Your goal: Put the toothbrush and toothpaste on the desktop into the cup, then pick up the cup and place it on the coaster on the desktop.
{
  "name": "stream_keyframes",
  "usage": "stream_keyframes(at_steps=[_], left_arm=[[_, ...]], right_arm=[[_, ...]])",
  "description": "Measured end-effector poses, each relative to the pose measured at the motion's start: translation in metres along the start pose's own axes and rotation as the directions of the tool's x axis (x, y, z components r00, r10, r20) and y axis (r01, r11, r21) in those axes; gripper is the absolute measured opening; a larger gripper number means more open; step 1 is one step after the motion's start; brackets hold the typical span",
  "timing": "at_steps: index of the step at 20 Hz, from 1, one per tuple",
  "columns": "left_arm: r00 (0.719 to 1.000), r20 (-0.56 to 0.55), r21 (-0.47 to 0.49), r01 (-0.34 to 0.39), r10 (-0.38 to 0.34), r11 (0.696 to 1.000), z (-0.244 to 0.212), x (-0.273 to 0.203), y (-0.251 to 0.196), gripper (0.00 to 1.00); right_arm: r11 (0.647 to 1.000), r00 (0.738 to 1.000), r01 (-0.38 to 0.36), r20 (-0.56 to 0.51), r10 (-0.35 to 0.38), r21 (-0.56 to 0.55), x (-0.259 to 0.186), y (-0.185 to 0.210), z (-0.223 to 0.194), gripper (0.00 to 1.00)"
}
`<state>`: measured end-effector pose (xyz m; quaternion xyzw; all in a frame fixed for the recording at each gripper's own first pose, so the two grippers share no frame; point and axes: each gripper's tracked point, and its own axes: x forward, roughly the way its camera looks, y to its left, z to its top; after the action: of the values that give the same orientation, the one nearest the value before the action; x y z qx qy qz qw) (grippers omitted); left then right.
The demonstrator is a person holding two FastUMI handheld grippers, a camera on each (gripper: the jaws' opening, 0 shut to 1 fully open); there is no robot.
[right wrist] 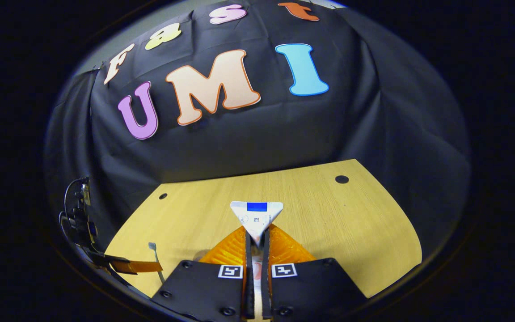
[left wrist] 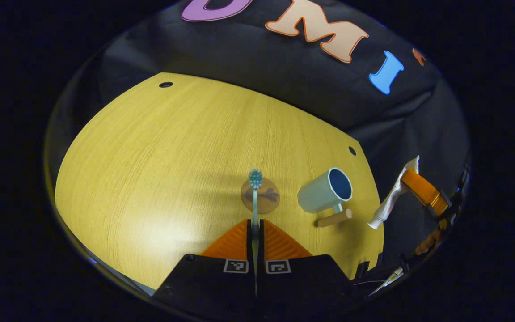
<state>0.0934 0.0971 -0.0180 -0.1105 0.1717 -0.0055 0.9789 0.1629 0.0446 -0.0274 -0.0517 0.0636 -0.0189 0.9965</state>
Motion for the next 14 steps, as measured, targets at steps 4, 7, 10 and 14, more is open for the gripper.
stream_keyframes(at_steps=[4, 7, 10, 14], left_arm=[[0.996, 0.083, 0.025, 0.031, -0.033, 0.999, 0.024, 0.000, -0.004, 0.00], [0.993, 0.095, 0.071, 0.066, -0.073, 0.995, 0.031, 0.004, -0.008, 0.00], [0.987, 0.126, 0.094, 0.084, -0.096, 0.992, 0.042, 0.005, -0.012, 0.00], [0.974, 0.178, 0.126, 0.123, -0.144, 0.984, 0.063, 0.010, -0.028, 0.00]], right_arm=[[0.999, 0.998, -0.031, 0.052, 0.030, 0.031, 0.031, 0.020, 0.015, 0.09], [0.998, 0.993, -0.042, 0.114, 0.038, 0.036, 0.048, 0.025, 0.023, 0.09], [0.999, 0.987, -0.038, 0.153, 0.037, 0.005, 0.071, 0.032, 0.019, 0.09], [0.997, 0.991, -0.043, 0.130, 0.036, 0.057, 0.083, 0.035, -0.014, 0.09]])
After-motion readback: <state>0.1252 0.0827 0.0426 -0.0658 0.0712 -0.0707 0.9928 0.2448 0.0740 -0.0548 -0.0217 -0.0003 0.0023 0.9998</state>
